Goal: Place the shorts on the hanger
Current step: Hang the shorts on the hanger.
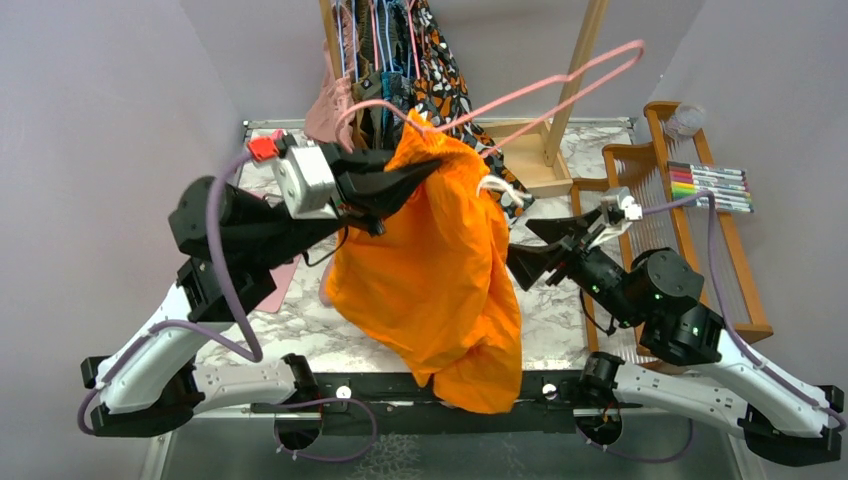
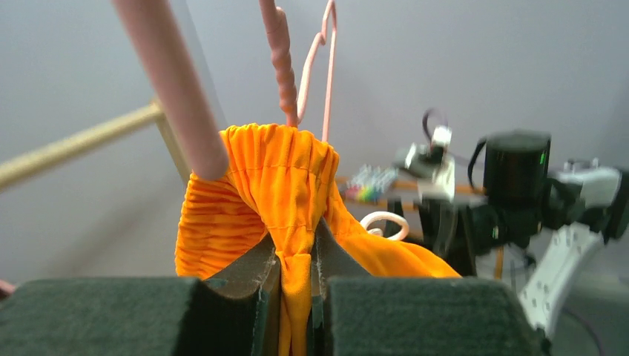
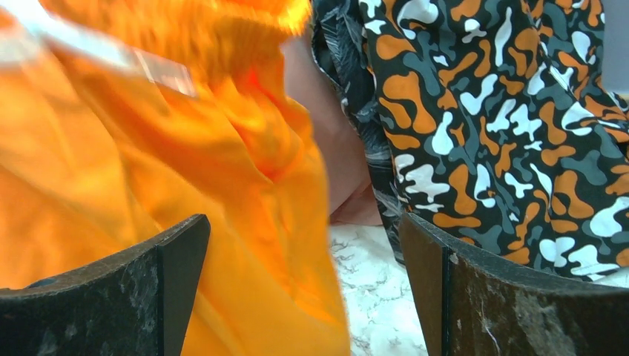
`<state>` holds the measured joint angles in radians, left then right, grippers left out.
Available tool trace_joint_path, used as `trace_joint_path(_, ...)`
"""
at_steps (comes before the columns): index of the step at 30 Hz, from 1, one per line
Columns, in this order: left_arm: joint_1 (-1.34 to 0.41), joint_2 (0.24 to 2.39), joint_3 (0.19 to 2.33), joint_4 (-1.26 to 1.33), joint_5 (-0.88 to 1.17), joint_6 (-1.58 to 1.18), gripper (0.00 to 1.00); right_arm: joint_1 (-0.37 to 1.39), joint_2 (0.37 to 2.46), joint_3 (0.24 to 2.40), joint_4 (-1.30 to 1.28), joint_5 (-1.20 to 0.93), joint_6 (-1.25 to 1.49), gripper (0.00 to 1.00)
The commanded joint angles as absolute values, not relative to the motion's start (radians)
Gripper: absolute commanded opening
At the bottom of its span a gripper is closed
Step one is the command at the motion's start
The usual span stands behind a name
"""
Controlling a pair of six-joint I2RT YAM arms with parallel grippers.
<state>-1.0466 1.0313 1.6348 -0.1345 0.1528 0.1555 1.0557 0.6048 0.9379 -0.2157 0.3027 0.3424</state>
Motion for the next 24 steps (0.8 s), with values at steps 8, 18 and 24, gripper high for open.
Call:
trace_joint_path(8, -1.042, 1.062, 1.711, -0.098, 0.093, 0.231, 0.0, 1.063, 0.594, 0.858, -0.195, 0.346, 0.322, 1.0)
trace_joint_path(18, -1.043, 1.145, 1.744, -0.106, 0.089, 0.274, 0.0, 1.062, 0.621, 0.831, -0.214, 0.377, 0.357, 1.0)
trace_joint_path(24, -1.042, 0.785, 1.214, -0.106, -0.01, 0.115, 0.0, 1.062, 0.573, 0.764, -0.257, 0.391, 0.386, 1.0)
